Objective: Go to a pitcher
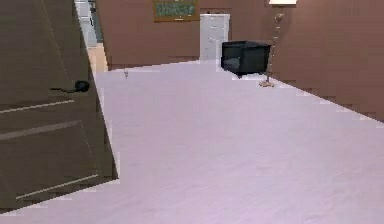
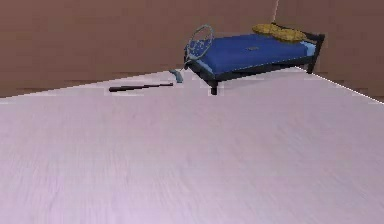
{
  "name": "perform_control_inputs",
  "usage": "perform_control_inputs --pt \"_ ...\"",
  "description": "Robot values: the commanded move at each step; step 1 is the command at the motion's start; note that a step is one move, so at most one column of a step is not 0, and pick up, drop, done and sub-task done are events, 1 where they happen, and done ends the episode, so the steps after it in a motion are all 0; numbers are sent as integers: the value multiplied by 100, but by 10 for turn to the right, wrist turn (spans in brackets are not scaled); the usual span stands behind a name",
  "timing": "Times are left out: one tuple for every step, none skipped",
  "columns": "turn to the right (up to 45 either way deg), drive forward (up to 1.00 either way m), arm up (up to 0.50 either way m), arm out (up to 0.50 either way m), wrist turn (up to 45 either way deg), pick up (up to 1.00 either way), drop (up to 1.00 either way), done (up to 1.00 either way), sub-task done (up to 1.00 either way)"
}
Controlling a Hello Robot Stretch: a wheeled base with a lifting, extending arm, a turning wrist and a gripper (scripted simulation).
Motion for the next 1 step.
perform_control_inputs --pt "-30 0 0 0 0 0 0 0 0"
